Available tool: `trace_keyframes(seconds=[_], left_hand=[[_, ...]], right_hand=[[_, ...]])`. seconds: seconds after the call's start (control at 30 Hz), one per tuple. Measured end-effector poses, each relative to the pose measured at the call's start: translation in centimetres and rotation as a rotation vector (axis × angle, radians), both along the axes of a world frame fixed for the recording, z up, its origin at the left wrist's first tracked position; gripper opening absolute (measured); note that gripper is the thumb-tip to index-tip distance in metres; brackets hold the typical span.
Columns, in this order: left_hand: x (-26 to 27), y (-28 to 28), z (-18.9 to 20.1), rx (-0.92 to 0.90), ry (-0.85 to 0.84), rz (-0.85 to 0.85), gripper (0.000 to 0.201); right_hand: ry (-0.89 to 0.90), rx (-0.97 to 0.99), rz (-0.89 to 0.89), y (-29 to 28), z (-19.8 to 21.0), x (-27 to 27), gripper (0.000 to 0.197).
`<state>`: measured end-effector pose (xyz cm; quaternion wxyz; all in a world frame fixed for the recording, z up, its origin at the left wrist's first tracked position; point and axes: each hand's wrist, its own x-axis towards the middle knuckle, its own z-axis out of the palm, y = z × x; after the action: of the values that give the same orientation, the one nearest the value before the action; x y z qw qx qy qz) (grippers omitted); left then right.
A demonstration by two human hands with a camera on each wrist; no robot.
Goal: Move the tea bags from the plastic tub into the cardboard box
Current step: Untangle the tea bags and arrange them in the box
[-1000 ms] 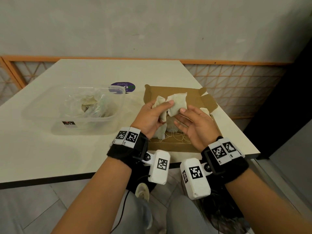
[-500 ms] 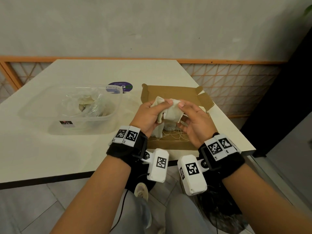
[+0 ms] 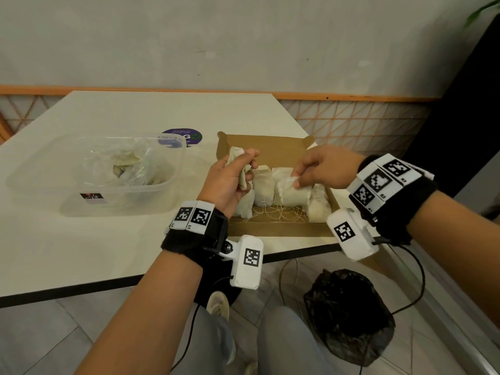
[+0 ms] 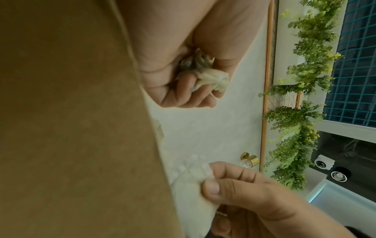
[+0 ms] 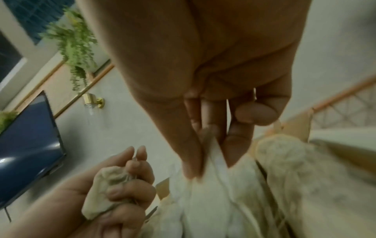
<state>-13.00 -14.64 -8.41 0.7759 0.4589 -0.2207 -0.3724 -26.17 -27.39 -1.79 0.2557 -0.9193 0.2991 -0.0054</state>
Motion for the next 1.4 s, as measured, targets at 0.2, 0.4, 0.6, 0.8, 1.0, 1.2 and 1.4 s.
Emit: trace_keyframes(seconds=[0.2,0.4,0.6,0.8,1.0,1.2,1.4], left_hand=[[-0.1,0.1,0.0,-0.002,-0.006,0.002,0.010],[-0.1,0.3,0.2,-0.015,0.014,-0.012,0.010],[0.1,0.2,0.0,-0.017,0.013,-0.021,0.011],[0.2,0.1,0.0,-0.016,0.005,-0.020,0.013],[0.2,0.1,0.1,-0.011,0.042,-0.022,0.016],[0.1,0.0,0.5,-0.019,0.231,-0.088,0.032],[0.1,0.2,0.4,-0.017,0.225,-0.120,0.033]], right_hand=[[0.042,0.040,-0.031,-0.2,-2.0,1.4,0.011],[-0.010,0.047,-0.114,-0.9,-3.1,1.9,0.006],[-0.161,-0.206,-0.080,1.3,-1.2,0.1,0.021],[0.224,-0.190,0.111,3.2,-3.3,-0.8,0.026],[0.063,-0.218,0.061,2.8,-3.5,-0.7,0.025],[-0.533,0.325,-0.055,5.4,-4.7,1.3,0.026],[-0.823,0.553,-0.191,6.3,-6.9,3.5,0.008]])
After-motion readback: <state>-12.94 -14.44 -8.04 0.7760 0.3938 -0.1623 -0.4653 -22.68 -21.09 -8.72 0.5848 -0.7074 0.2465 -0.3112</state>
